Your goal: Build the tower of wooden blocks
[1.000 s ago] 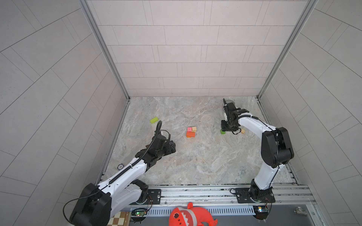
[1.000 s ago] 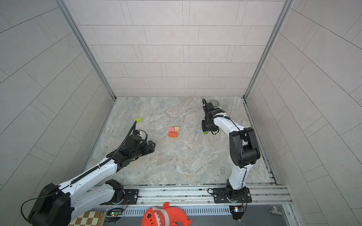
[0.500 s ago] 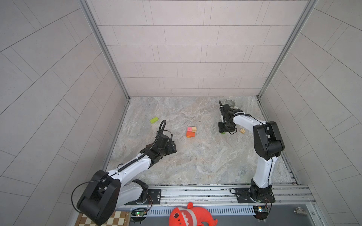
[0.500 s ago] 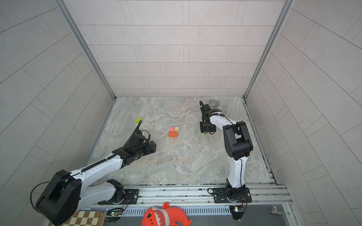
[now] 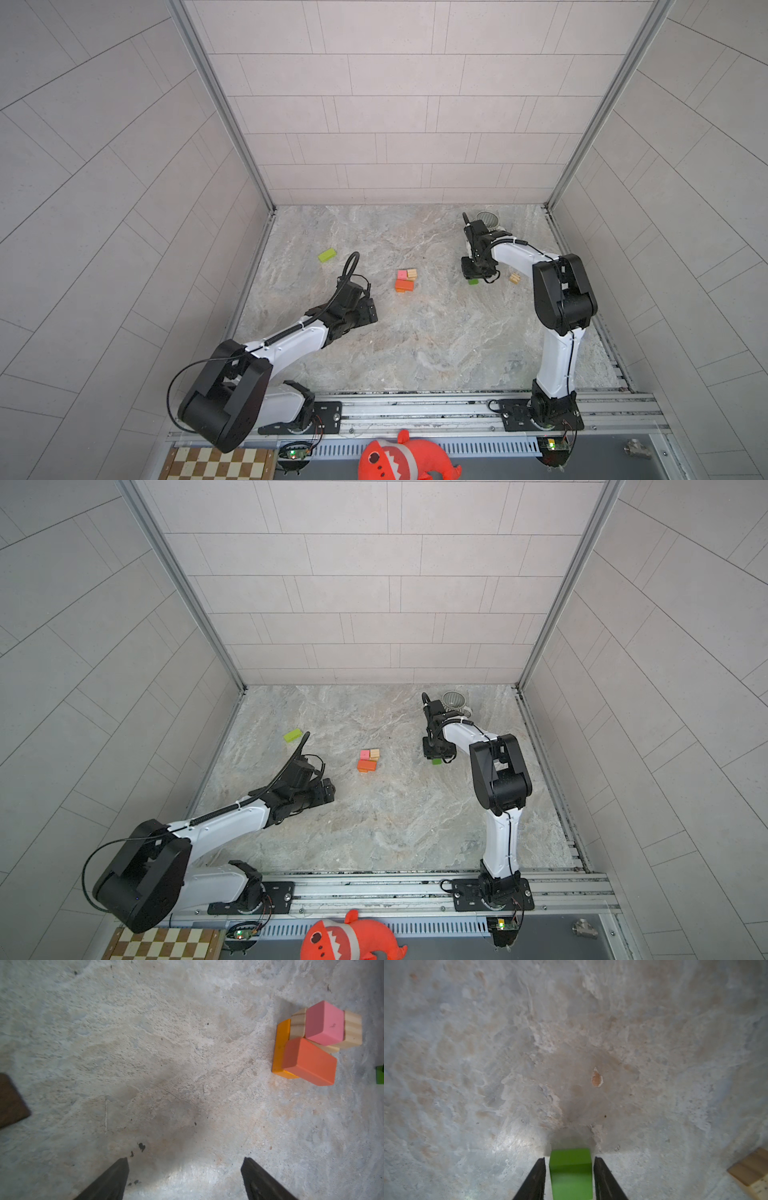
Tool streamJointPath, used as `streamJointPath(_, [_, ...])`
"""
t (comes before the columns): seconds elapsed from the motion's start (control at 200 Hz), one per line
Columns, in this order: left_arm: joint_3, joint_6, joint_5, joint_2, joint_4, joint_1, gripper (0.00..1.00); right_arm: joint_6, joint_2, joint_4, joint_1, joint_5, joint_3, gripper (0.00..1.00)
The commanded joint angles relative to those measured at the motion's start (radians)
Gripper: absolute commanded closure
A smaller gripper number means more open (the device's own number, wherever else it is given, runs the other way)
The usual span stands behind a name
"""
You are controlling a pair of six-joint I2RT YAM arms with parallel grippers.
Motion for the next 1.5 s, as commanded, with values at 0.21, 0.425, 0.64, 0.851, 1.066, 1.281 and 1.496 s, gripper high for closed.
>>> streamJointPath(0.21, [0.021, 0.017, 0.000, -0.025, -0.023, 0.007, 0.09, 0.011, -0.020, -0.024, -0.005, 0.004, -0.006, 0.73])
streamJointPath(0.425, [0.019, 0.014, 0.001, -0.074, -0.055, 0.007, 0.09, 0.029, -0.078, -0.040, 0.003, 0.003, -0.026, 0.74])
streamJointPath(0.64, [0.010, 0.013, -0.006, -0.132, -0.096, 0.007, 0.09, 0.091, -0.144, -0.040, 0.059, -0.004, -0.058, 0.75])
streamJointPath(0.851, [-0.028, -0.011, -0.031, -0.209, -0.111, 0.007, 0.09, 0.187, -0.217, -0.040, 0.151, -0.010, -0.076, 0.77])
streamJointPath(1.066, [-0.061, -0.025, -0.041, -0.275, -0.130, 0.008, 0.09, 0.306, -0.274, -0.023, 0.280, -0.013, -0.072, 0.77])
streamJointPath(1.281, [-0.060, -0.036, -0.029, -0.283, -0.164, 0.011, 0.09, 0.410, -0.267, -0.008, 0.419, 0.046, -0.032, 0.76])
streamJointPath(1.496, [-0.081, -0.047, -0.036, -0.328, -0.182, 0.016, 0.09, 0.508, -0.185, -0.007, 0.506, 0.119, 0.028, 0.76])
